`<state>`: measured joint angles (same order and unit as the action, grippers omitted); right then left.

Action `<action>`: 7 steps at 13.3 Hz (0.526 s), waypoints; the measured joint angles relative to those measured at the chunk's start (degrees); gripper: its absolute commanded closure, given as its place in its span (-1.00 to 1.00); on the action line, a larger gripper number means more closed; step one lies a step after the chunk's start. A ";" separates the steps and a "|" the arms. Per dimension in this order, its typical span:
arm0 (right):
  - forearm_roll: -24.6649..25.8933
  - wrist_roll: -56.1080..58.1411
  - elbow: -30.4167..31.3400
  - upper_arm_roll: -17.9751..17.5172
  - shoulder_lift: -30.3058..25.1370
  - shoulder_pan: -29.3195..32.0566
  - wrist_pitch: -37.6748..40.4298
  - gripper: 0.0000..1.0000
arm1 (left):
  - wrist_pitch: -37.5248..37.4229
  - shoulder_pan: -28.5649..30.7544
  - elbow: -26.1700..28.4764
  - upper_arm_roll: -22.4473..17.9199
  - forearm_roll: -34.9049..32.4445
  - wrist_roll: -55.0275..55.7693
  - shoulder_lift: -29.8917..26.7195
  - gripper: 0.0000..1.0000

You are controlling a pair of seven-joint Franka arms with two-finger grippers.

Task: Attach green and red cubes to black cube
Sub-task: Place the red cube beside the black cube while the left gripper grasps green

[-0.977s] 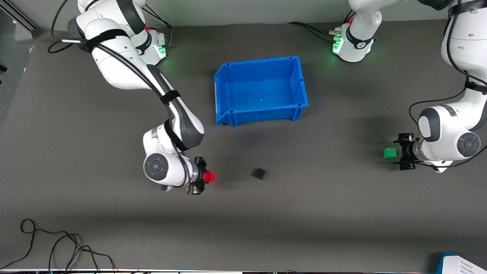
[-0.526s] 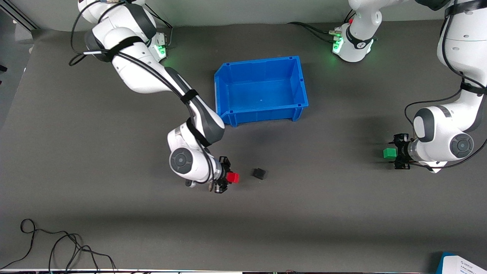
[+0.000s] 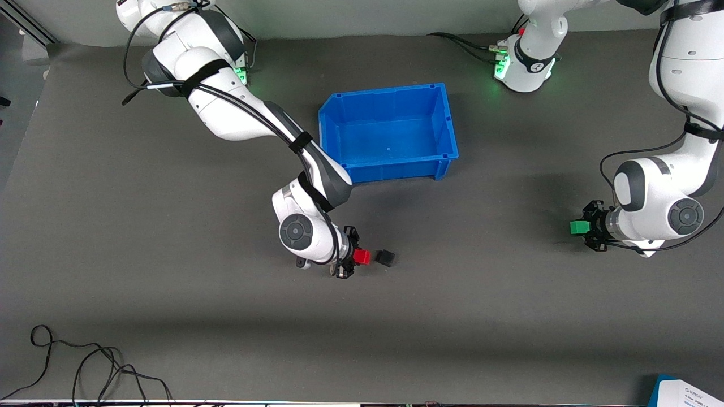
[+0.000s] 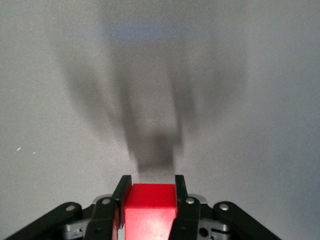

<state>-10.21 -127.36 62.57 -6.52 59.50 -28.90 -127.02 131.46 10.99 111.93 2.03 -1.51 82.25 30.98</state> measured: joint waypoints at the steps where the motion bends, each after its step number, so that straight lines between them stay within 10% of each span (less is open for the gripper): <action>1: 0.00 0.00 -0.16 0.01 0.02 0.00 -0.24 0.67 | -0.49 -0.02 -0.94 0.02 0.00 0.80 -0.24 1.00; 7: 0.00 0.00 -0.35 -0.05 2.27 -1.74 -4.21 0.67 | -8.87 -4.29 -11.51 0.75 0.10 7.94 -1.08 1.00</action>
<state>-10.21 -127.36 62.22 -6.57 61.77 -30.64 -131.22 122.59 6.70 100.42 2.78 -1.42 90.19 29.90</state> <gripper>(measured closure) 0.608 0.626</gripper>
